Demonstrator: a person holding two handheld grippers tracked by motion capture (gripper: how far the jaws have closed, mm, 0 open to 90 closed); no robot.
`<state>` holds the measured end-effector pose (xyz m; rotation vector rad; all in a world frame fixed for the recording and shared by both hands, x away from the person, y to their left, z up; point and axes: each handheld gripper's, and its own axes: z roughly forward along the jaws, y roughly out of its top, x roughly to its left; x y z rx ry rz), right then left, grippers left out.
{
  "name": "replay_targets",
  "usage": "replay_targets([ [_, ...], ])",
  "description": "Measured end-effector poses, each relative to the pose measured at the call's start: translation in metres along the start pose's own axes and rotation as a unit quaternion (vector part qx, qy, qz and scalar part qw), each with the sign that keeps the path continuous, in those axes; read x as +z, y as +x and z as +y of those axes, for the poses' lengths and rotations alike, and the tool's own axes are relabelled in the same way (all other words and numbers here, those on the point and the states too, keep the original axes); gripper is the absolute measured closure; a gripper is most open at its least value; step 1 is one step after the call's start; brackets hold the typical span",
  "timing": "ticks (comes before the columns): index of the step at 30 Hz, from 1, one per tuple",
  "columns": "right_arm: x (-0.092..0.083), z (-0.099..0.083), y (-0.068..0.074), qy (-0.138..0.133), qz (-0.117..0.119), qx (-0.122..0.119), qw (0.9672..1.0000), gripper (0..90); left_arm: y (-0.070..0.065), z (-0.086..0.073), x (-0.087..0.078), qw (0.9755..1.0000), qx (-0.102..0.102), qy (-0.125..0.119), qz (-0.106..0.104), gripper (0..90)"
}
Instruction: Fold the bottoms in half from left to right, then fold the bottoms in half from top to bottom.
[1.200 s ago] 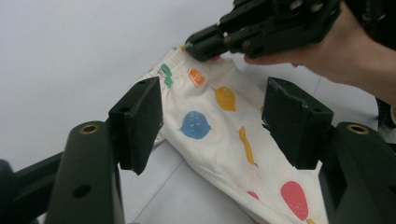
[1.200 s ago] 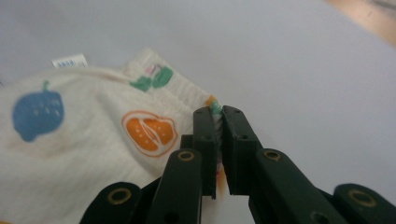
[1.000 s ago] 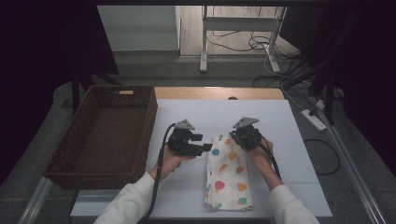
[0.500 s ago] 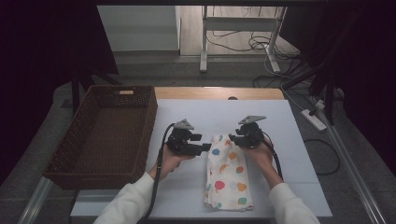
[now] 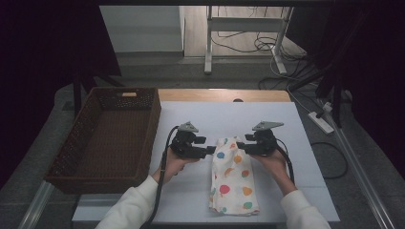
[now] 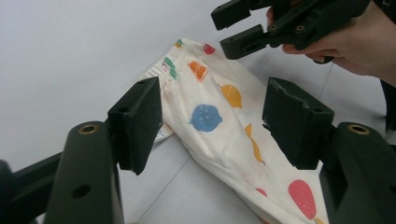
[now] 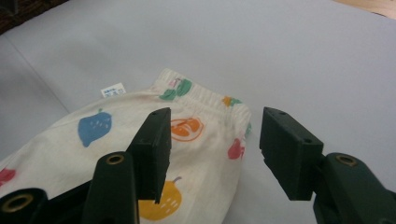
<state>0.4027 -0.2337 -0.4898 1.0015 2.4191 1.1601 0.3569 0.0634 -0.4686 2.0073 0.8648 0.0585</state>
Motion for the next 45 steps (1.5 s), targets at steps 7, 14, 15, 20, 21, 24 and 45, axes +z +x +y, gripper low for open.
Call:
replay_targets([
  [7, -0.006, -0.001, 0.0, -0.005, 0.003, -0.005, 1.0, 43.1, 0.002, 0.0, 0.003, 1.0, -0.001, 0.004, 0.005, 36.6],
  [14, -0.007, -0.001, -0.002, -0.005, 0.002, -0.006, 1.0, 43.2, 0.002, -0.001, 0.005, 0.9999, -0.001, 0.007, 0.007, 36.1],
  [15, -0.007, -0.001, -0.002, -0.004, 0.002, -0.007, 1.0, 43.2, 0.002, -0.001, 0.006, 0.9999, -0.001, 0.007, 0.007, 36.1],
  [20, -0.006, -0.001, -0.003, -0.002, 0.0, -0.003, 1.0, 43.1, 0.002, -0.002, 0.008, 0.9999, -0.002, 0.012, 0.008, 35.8],
  [21, -0.006, -0.001, -0.004, 0.0, -0.001, -0.003, 1.0, 43.0, 0.002, -0.002, 0.008, 0.9999, -0.002, 0.012, 0.01, 35.7],
  [24, -0.005, -0.001, -0.004, -0.002, -0.005, 0.001, 1.0, 43.0, 0.002, -0.002, 0.009, 0.9999, -0.002, 0.012, 0.011, 35.1],
  [45, 0.009, -0.001, -0.013, 0.014, -0.012, 0.022, 0.9996, 42.0, 0.017, 0.01, 0.048, 0.9981, -0.025, 0.044, 0.035, 31.4],
])
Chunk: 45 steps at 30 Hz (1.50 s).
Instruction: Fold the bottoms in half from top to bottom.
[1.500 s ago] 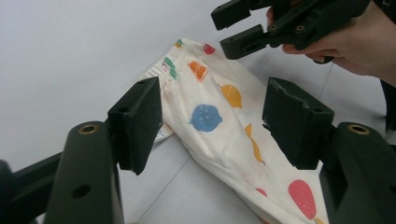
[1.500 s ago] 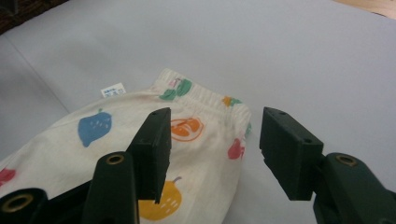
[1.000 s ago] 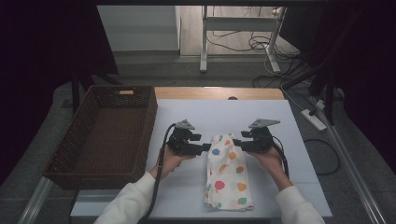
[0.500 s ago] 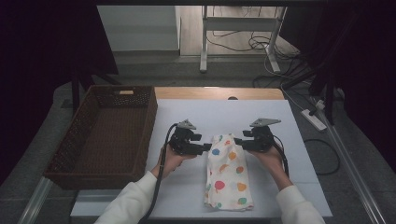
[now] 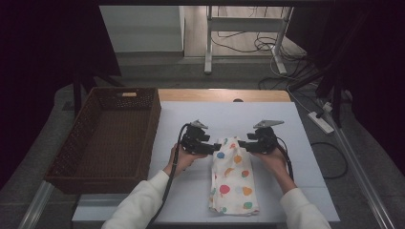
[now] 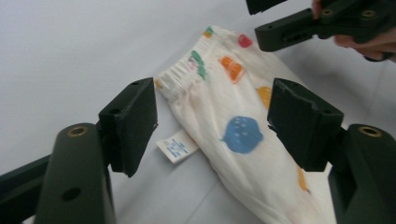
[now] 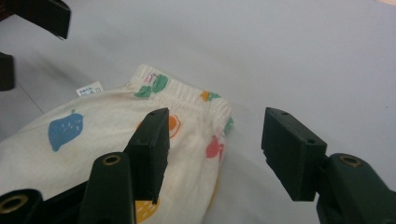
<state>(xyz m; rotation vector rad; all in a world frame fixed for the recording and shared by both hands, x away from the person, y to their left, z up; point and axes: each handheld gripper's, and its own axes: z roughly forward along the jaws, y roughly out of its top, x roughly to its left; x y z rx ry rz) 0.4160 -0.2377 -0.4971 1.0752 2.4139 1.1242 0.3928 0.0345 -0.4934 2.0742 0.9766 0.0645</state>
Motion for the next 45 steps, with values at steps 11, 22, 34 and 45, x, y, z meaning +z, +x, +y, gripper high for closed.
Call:
replay_targets([
  [11, 0.011, -0.002, -0.001, 0.024, -0.001, 0.004, 0.9997, 40.0, 0.008, 0.001, 0.024, 0.9991, -0.021, 0.034, 0.016, 29.5],
  [22, 0.019, -0.004, 0.002, 0.041, -0.001, 0.002, 0.9991, 36.0, 0.007, 0.001, 0.036, 0.9985, -0.02, 0.049, 0.018, 28.4],
  [34, 0.024, -0.007, 0.001, 0.062, 0.0, 0.003, 0.9981, 34.1, 0.005, 0.001, 0.039, 0.9978, -0.017, 0.061, 0.022, 27.3],
  [45, 0.03, -0.007, 0.003, 0.054, 0.012, 0.003, 0.9984, 41.0, 0.008, -0.004, 0.042, 0.9969, -0.023, 0.074, 0.011, 30.2],
])
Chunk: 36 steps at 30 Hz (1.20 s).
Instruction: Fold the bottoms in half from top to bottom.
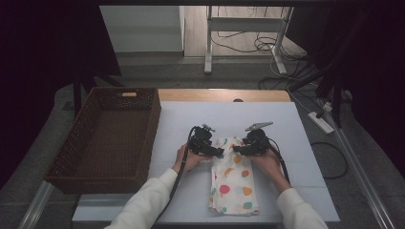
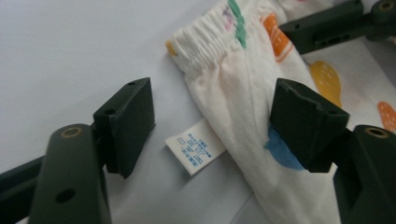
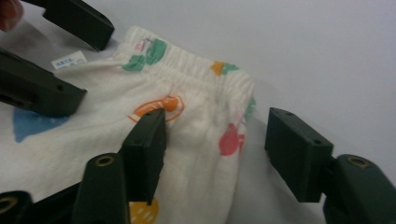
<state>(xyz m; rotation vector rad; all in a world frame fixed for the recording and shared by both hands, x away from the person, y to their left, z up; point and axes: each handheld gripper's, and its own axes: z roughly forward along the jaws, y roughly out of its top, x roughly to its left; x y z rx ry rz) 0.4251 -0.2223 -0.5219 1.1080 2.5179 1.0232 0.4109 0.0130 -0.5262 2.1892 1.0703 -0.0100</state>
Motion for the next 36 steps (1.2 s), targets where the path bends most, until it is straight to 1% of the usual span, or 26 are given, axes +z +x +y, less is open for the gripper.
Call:
replay_targets([
  [2, 0.0, 0.0, 0.001, -0.001, 0.008, 0.001, 1.0, 45.4, 0.0, -0.001, 0.0, 1.0, 0.0, -0.001, -0.004, 33.9],
  [3, 0.0, 0.001, 0.001, 0.0, 0.01, 0.001, 0.9999, 47.3, 0.0, -0.001, -0.001, 1.0, 0.0, -0.001, -0.009, 36.7],
  [4, 0.0, 0.001, 0.001, 0.0, 0.012, 0.0, 0.9999, 50.1, 0.0, -0.002, -0.001, 0.9999, 0.002, 0.001, -0.015, 40.9],
  [6, 0.0, 0.001, 0.002, 0.0, 0.015, 0.004, 0.9999, 55.3, -0.002, -0.003, 0.0, 0.9998, 0.008, 0.002, -0.021, 49.0],
  [9, 0.0, 0.0, 0.002, -0.001, 0.027, 0.011, 0.9996, 66.0, -0.005, -0.004, 0.001, 0.9997, 0.015, 0.005, -0.017, 62.8],
  [12, 0.001, -0.001, 0.002, 0.003, 0.042, 0.014, 0.999, 78.8, -0.004, -0.005, 0.001, 0.9996, 0.01, 0.004, -0.025, 74.1],
  [14, 0.001, -0.001, 0.002, 0.007, 0.051, 0.014, 0.9986, 83.6, -0.002, -0.005, 0.001, 0.9994, 0.009, 0.004, -0.033, 79.2],
  [16, 0.0, -0.001, 0.001, 0.007, 0.053, 0.013, 0.9985, 84.7, -0.003, -0.005, 0.0, 0.9994, 0.013, 0.004, -0.031, 80.9],
  [20, -0.005, 0.001, 0.002, -0.003, 0.044, 0.0, 0.999, 85.3, -0.003, -0.004, -0.005, 0.9996, 0.02, -0.007, -0.02, 82.8],
  [22, -0.01, 0.003, 0.002, -0.018, 0.04, -0.006, 0.999, 85.4, -0.002, -0.002, -0.011, 0.9994, 0.022, -0.02, -0.016, 83.3],
  [25, -0.019, 0.007, 0.003, -0.042, 0.037, -0.009, 0.9984, 85.5, 0.0, 0.0, -0.021, 0.9988, 0.026, -0.039, -0.017, 83.5],
  [28, -0.025, 0.011, 0.005, -0.065, 0.035, -0.012, 0.9972, 85.5, -0.001, 0.003, -0.029, 0.9981, 0.033, -0.051, -0.014, 83.5],
  [30, -0.029, 0.013, 0.007, -0.078, 0.03, -0.019, 0.9964, 85.5, -0.001, 0.004, -0.033, 0.9975, 0.035, -0.06, -0.012, 83.4],
  [36, -0.041, 0.021, 0.011, -0.108, 0.016, -0.033, 0.9935, 85.5, -0.001, 0.013, -0.047, 0.9956, 0.045, -0.081, -0.011, 83.3],
])
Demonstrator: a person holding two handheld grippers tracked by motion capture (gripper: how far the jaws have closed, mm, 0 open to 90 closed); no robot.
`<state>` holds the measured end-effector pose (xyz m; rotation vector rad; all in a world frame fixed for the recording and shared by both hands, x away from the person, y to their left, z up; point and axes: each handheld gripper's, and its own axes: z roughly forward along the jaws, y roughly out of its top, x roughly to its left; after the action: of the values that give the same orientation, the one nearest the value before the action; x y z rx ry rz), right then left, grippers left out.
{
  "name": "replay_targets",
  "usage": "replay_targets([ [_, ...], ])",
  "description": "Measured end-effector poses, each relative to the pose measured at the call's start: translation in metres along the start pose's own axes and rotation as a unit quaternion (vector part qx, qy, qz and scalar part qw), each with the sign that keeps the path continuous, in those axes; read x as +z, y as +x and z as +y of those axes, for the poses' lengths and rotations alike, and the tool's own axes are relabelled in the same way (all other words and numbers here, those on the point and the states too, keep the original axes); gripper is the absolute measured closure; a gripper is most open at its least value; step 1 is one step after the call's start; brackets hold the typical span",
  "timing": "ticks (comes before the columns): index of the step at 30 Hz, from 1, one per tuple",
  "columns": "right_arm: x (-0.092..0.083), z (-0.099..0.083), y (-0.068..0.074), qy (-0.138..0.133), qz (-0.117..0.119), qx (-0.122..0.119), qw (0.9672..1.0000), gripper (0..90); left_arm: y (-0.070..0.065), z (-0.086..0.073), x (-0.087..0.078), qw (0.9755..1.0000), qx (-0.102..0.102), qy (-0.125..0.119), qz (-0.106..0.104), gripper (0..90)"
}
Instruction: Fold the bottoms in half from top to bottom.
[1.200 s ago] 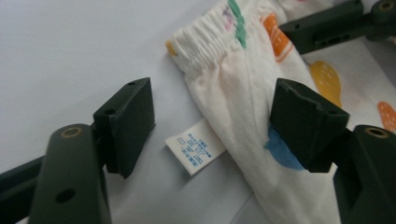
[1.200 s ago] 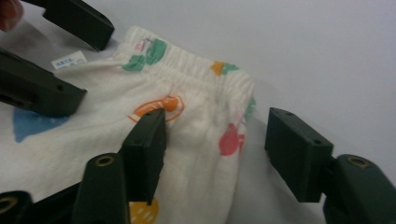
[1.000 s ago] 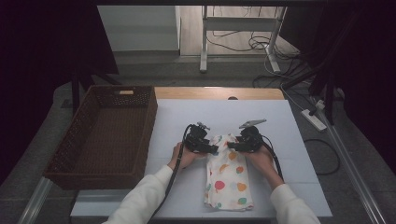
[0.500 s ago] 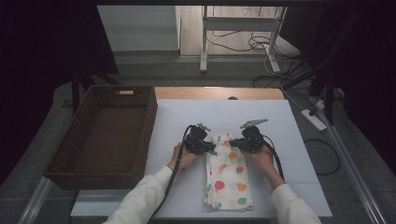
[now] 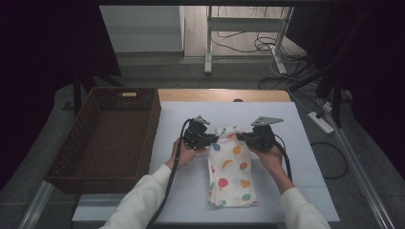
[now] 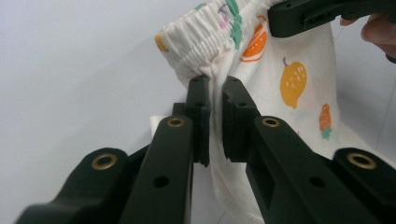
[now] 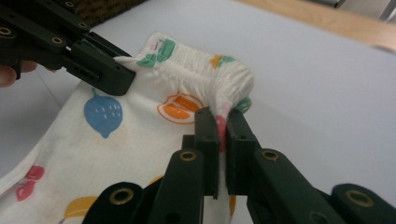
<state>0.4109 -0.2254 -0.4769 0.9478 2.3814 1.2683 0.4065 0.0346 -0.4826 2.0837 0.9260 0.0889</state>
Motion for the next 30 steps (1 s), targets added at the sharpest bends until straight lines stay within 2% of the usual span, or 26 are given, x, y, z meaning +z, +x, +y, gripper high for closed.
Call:
replay_targets([
  [5, -0.013, 0.012, 0.004, -0.037, -0.01, -0.013, 0.9992, 85.4, 0.0, 0.012, -0.011, 0.9997, 0.013, -0.019, 0.001, 83.1],
  [8, -0.017, 0.013, 0.005, -0.047, -0.012, -0.014, 0.9987, 85.4, -0.002, 0.014, -0.012, 0.9995, 0.022, -0.022, 0.003, 83.0],
  [15, -0.011, 0.007, 0.004, -0.029, -0.012, -0.013, 0.9994, 85.3, -0.003, 0.007, -0.005, 0.9997, 0.021, -0.012, -0.003, 82.8],
  [22, -0.006, 0.001, 0.004, -0.014, -0.008, -0.018, 0.9997, 85.3, -0.004, -0.001, -0.004, 0.9997, 0.016, -0.013, -0.01, 82.6],
  [30, -0.009, -0.004, 0.008, -0.012, -0.004, -0.021, 0.9997, 85.3, -0.01, -0.005, -0.007, 0.9994, 0.025, -0.017, -0.017, 82.4],
])
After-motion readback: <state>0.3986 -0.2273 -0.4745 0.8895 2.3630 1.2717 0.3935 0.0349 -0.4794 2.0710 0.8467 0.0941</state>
